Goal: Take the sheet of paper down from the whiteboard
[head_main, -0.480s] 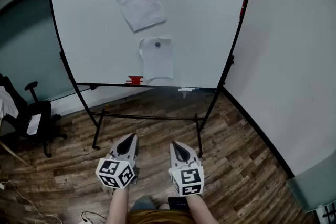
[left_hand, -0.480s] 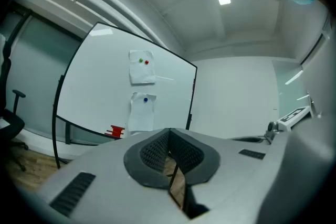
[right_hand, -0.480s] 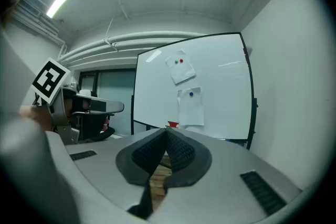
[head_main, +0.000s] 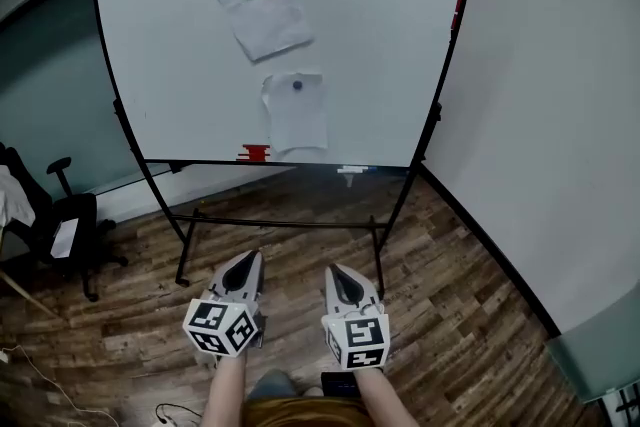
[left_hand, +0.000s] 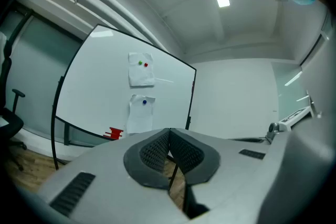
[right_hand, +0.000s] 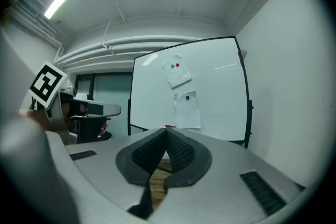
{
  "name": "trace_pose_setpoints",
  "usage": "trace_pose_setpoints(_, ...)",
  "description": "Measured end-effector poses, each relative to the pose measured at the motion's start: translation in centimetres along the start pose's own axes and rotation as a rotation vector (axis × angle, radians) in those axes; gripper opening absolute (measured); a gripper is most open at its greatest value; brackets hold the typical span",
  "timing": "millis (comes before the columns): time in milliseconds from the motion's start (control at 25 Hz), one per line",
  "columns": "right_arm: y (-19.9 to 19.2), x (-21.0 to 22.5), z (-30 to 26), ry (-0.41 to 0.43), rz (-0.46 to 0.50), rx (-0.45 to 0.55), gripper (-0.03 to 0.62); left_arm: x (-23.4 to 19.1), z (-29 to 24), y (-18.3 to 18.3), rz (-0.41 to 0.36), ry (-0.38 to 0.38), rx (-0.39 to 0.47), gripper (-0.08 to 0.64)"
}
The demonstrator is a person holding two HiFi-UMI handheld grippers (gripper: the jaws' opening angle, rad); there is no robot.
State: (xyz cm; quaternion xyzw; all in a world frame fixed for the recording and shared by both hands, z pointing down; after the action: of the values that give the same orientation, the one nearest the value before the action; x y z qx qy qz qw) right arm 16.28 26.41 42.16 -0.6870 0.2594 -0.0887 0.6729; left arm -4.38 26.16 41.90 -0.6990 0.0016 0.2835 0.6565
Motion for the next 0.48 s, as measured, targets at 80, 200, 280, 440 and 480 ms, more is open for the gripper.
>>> trace_pose_setpoints(80,0.2,0.3,0.3,-0.012,-0.030,0.024,0.012,0.3,0.1,0.1,-0.003,-0.013,0.003,0.029)
trace_pose_setpoints(200,0.4,0.3,0.5,-0.008,-0.021,0.036,0.094,0.4,0.2,0.4,0.003,-0.020,0.008,0.088)
trace_pose_setpoints(280,0.4,0.2,0.3,0.005,-0.007,0.034,0.121,0.2,0.2,0.5,0.007,-0.001,0.024,0.121)
trace_pose_setpoints(440,0.2,0.9,-0.6,-0.001,0.002,0.030,0.130,-0.1,-0.5,0.9,-0.012,0.040,0.056,0.121)
trace_pose_setpoints(480,0.1,1.2,-0.9,-0.006,-0.001,0.029,0.132,-0.3,-0.9,0.8,-0.017,0.045,0.050,0.121)
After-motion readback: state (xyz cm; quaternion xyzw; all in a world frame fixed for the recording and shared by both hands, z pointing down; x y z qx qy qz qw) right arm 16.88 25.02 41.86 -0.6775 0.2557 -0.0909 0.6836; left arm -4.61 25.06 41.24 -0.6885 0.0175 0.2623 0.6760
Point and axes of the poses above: the fingertips, and each gripper's own axes: z backward along the fingers, x to its right, y out of its top, the point moved 8 cm from there along z, backward along the fingers, and after that the axes turned 9 degrees about z, right-handed, at the moved point
